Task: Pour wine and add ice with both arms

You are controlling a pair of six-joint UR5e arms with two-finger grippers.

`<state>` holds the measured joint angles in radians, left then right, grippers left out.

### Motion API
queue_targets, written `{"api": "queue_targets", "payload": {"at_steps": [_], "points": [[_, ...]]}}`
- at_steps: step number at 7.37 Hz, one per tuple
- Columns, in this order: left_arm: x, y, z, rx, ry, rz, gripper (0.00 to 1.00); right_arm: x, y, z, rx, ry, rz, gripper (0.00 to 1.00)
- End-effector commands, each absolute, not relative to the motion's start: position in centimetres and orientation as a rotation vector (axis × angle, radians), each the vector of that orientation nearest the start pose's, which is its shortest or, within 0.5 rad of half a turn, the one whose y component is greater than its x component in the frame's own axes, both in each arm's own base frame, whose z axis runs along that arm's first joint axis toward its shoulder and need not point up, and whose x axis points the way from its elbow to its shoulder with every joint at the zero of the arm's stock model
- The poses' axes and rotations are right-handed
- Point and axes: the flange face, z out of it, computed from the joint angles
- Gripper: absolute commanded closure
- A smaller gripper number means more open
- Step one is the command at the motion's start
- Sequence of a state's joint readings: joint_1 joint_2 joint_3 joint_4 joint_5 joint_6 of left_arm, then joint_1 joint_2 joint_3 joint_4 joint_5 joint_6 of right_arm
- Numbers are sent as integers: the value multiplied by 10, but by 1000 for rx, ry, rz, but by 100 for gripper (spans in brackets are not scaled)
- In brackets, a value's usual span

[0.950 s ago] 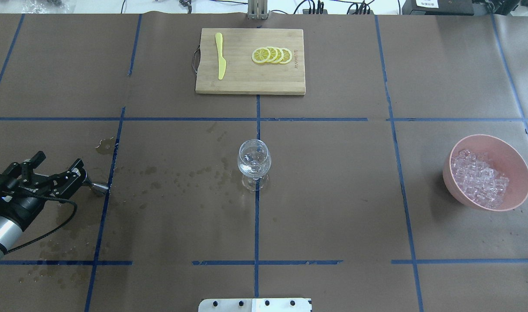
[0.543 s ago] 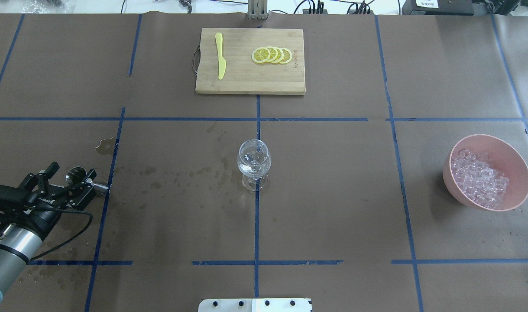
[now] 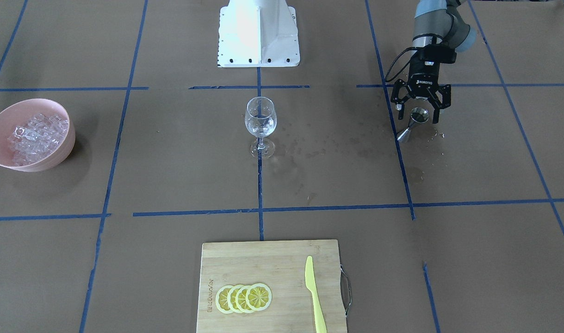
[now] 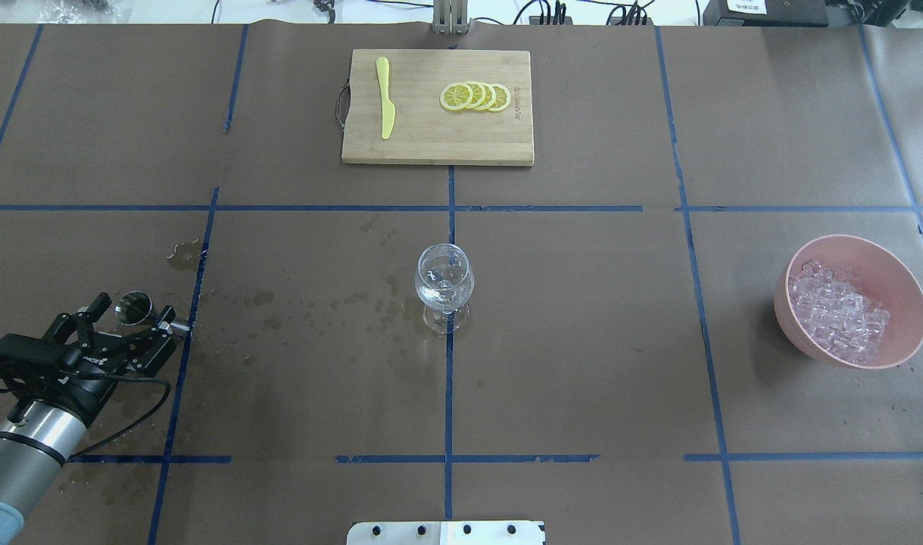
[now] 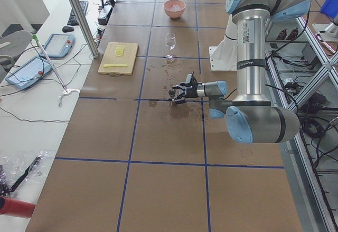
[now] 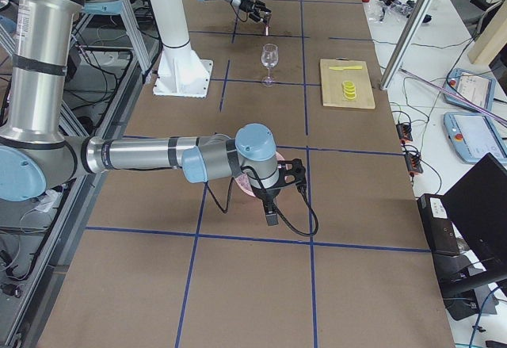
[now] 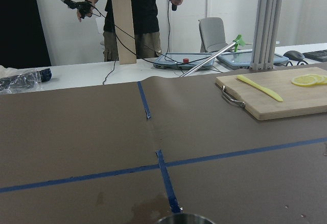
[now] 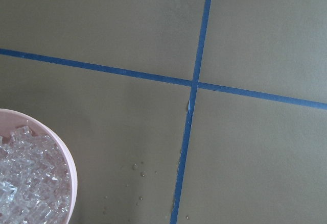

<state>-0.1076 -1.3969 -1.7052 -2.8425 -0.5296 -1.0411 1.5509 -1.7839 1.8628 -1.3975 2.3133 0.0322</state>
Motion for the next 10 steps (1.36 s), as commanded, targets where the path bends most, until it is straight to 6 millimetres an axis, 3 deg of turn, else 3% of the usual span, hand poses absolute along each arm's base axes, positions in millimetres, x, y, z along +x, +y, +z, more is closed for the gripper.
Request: {"api": "queue_targets", "payload": {"at_steps": [1, 3, 4, 5, 10], "points": [[394, -261, 538, 1172, 751, -290, 9, 58, -417, 593, 221, -744, -82, 0], [396, -261, 542, 1171, 750, -291, 30, 58, -418, 593, 222, -744, -82, 0], [397, -260, 542, 1170, 751, -290, 49, 58, -418, 592, 223, -744, -83, 0], [397, -260, 542, 1170, 752, -290, 61, 57, -418, 592, 223, -745, -84, 0], [402, -252, 542, 1155, 776, -287, 61, 57, -419, 592, 223, -745, -84, 0]]}}
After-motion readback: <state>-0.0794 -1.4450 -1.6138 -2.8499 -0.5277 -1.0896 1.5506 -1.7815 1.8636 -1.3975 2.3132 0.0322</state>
